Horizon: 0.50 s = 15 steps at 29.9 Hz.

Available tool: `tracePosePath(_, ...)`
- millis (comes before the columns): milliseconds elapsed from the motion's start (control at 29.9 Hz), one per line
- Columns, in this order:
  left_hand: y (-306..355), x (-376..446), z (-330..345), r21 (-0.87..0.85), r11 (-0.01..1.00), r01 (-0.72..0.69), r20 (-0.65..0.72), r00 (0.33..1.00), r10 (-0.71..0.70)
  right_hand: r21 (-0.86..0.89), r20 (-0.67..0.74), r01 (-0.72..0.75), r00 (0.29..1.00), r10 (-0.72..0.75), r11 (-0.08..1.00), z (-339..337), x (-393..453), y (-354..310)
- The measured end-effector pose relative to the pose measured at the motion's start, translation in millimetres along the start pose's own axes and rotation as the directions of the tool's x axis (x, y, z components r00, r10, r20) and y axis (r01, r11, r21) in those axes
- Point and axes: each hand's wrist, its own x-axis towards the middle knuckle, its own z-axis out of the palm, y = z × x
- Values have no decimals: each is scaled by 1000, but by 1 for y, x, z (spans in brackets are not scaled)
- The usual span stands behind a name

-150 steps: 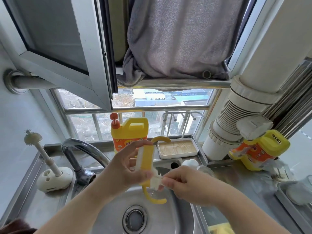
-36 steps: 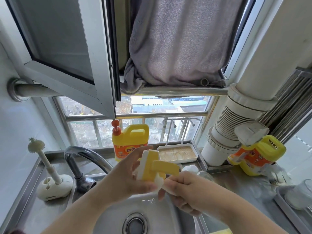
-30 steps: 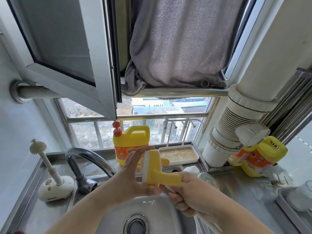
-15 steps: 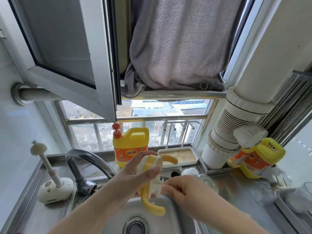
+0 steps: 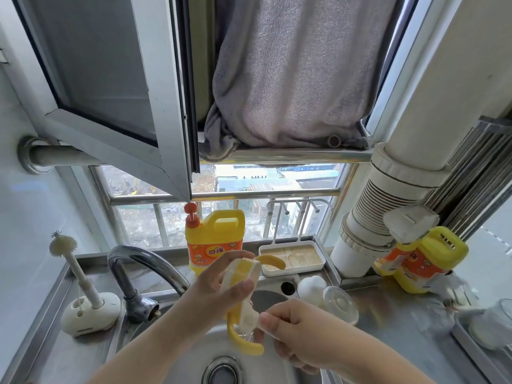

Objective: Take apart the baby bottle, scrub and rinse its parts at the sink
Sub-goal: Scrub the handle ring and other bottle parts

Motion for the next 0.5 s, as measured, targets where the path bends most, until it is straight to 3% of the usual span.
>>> tracePosePath(67,-3,2,2,32,999,15,2,1000,-15,-267,-133,94,982,-133,959,-3,2,4)
tracePosePath(100,-4,3,3,12,999,34,8,999,-35,-521,-229,126,932,-280,844,-4,5,6)
tracePosePath(134,-5,4,4,-21,998,67,15,998,-67,-771,-299,54,849,-435,635,-8,8,9)
tracePosePath(200,-4,5,6,-68,991,117,34,993,-115,-904,-347,-62,685,-640,423,-12,11,15)
tracePosePath(267,-2,6,6,-87,989,119,38,992,-116,-893,-360,-51,678,-642,447,-10,11,14)
tracePosePath(368,2,7,3,-117,992,40,15,999,-39,-770,-421,-39,781,-461,637,-2,11,8)
tracePosePath(434,1,6,0,-103,994,-24,-33,999,20,-400,-280,68,941,-192,914,0,8,6)
tracePosePath(501,-1,6,-4,-91,995,-52,-56,997,47,-52,-78,41,996,-45,998,-2,3,-3)
